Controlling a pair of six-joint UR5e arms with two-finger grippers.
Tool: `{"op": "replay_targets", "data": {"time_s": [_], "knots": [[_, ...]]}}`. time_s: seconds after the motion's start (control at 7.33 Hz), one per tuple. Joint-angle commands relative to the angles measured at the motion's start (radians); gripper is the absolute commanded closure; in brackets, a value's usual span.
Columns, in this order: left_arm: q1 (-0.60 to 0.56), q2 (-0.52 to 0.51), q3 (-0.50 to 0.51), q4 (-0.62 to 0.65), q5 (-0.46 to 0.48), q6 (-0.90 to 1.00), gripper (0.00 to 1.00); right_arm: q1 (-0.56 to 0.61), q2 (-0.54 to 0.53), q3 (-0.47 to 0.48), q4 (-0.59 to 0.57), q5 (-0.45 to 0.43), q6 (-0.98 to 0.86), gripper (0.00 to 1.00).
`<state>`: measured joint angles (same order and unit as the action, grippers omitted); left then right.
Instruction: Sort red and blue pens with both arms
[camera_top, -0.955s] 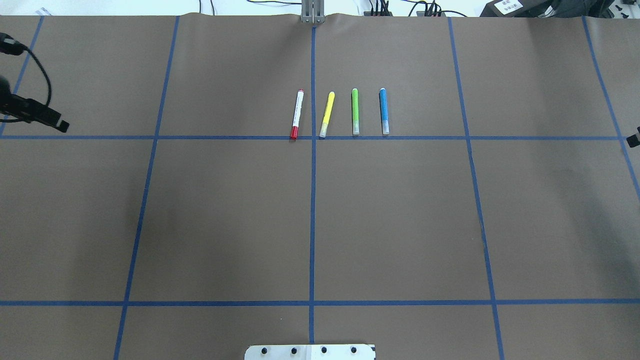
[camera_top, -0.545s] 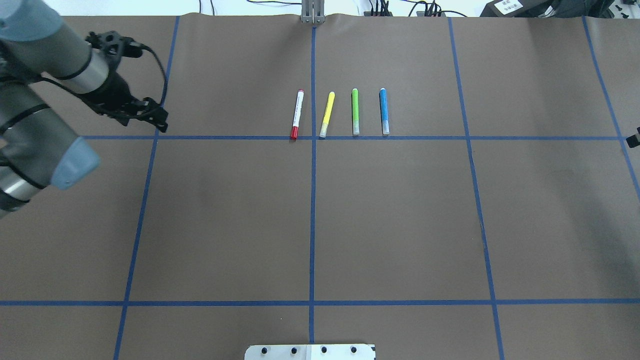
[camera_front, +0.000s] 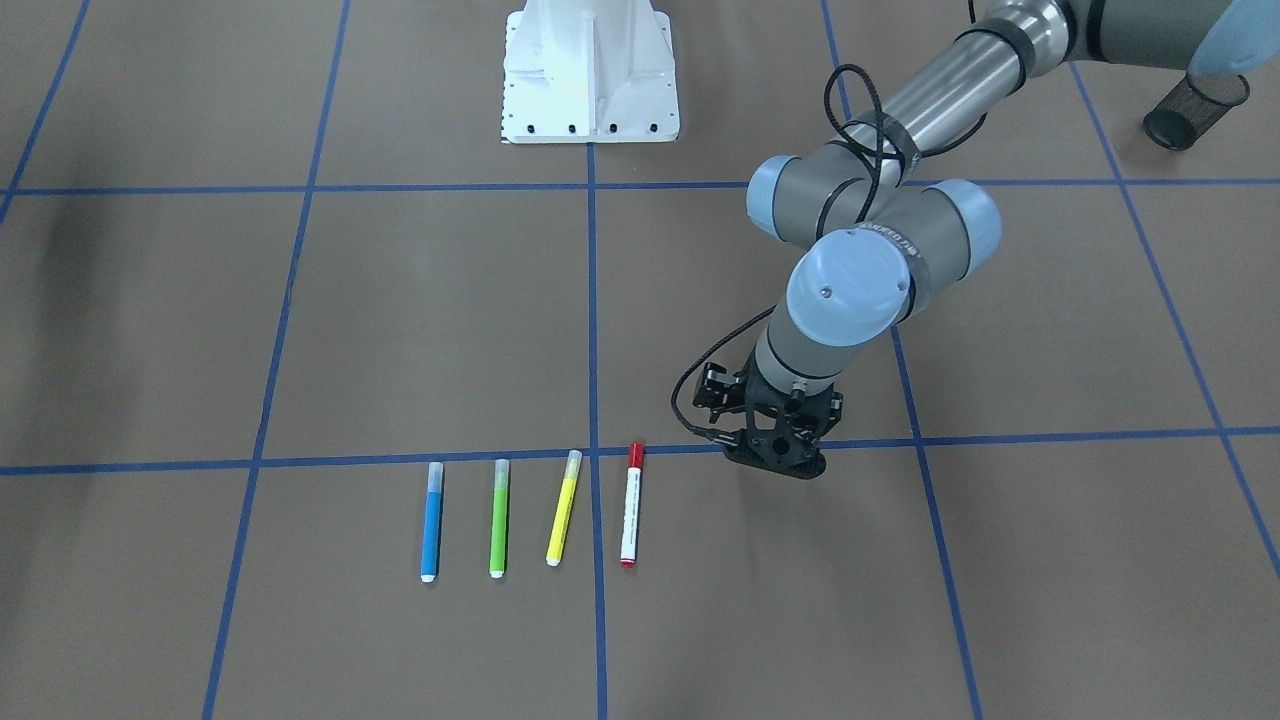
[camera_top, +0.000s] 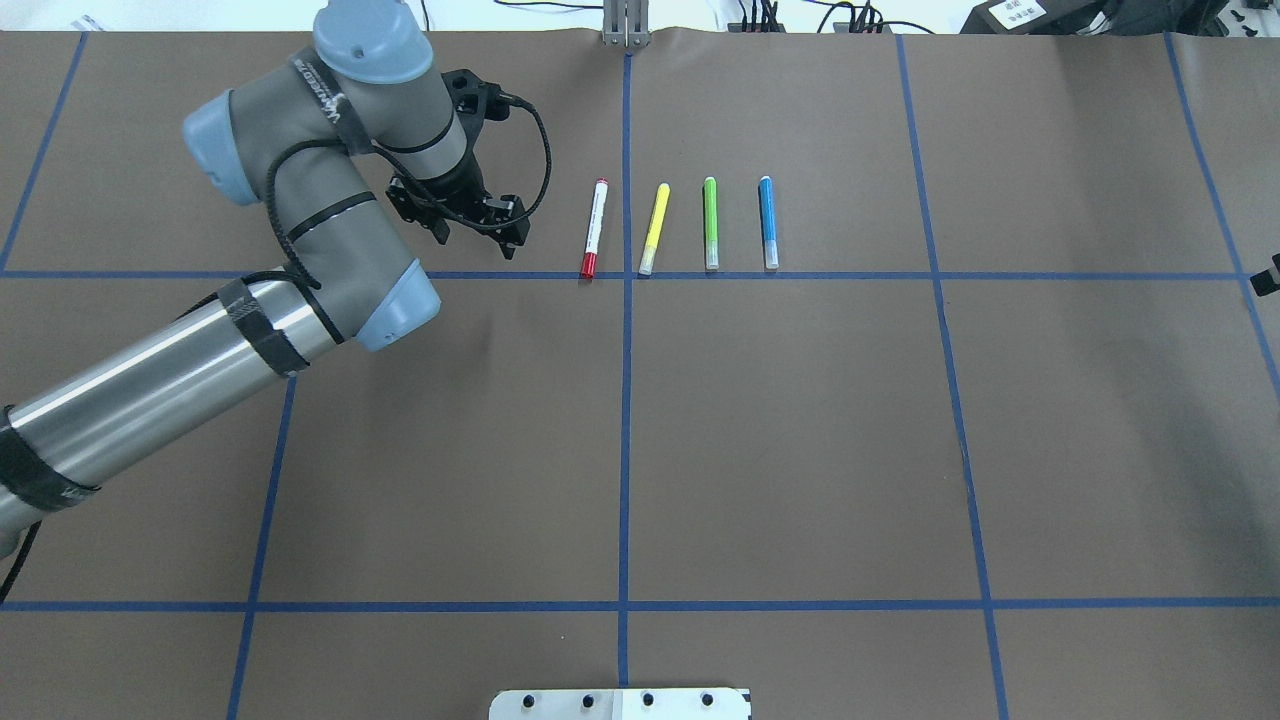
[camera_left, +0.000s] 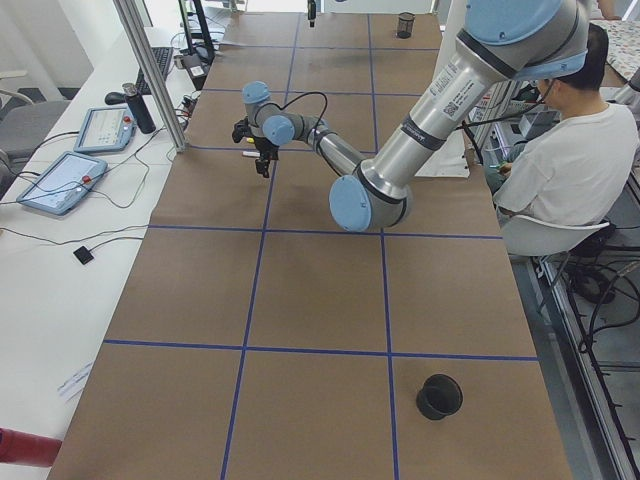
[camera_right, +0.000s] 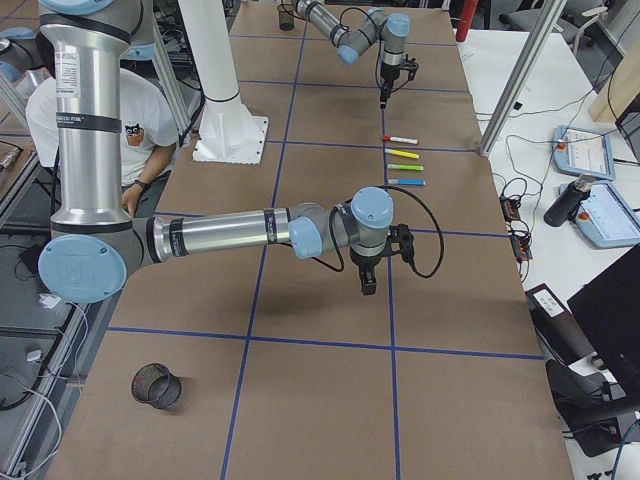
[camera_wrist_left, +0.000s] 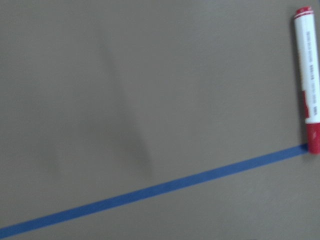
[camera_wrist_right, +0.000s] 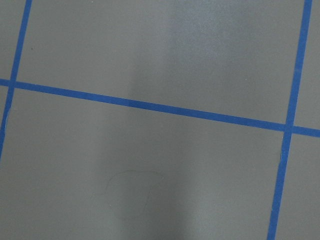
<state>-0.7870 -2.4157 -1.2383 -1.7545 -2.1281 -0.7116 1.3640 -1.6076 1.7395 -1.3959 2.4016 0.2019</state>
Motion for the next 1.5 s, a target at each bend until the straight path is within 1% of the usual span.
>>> {"op": "replay_targets", "data": {"time_s": [0.0,0.27,0.41,0.55,0.68,0.95,1.09,1.23,1.36], "knots": [[0.032,-0.138,0.179,-0.049,0.008,-0.038,0.17,0.0,0.0,0.0,0.0,0.001,-0.001,0.0],[0.055,-0.152,0.216,-0.106,0.057,-0.043,0.26,-0.005,-0.002,-0.001,0.0,0.001,0.001,0.0],[0.064,-0.172,0.249,-0.115,0.071,-0.043,0.27,-0.006,0.0,-0.001,0.0,0.001,0.001,0.0],[0.074,-0.174,0.253,-0.137,0.071,-0.057,0.27,-0.008,-0.002,-0.001,0.0,0.001,0.001,0.0],[0.089,-0.177,0.287,-0.189,0.089,-0.096,0.29,-0.009,-0.002,-0.003,0.0,0.001,0.001,0.0],[0.097,-0.178,0.295,-0.2,0.106,-0.098,0.33,-0.017,0.0,-0.005,0.0,-0.001,0.001,0.0],[0.097,-0.186,0.296,-0.198,0.106,-0.098,0.39,-0.02,0.0,-0.005,0.0,-0.001,-0.001,0.0],[0.098,-0.189,0.307,-0.2,0.106,-0.098,0.43,-0.023,-0.002,-0.008,0.0,-0.002,-0.001,0.0],[0.098,-0.195,0.315,-0.2,0.106,-0.098,0.43,-0.028,-0.002,-0.009,-0.002,-0.002,0.001,0.0]]}}
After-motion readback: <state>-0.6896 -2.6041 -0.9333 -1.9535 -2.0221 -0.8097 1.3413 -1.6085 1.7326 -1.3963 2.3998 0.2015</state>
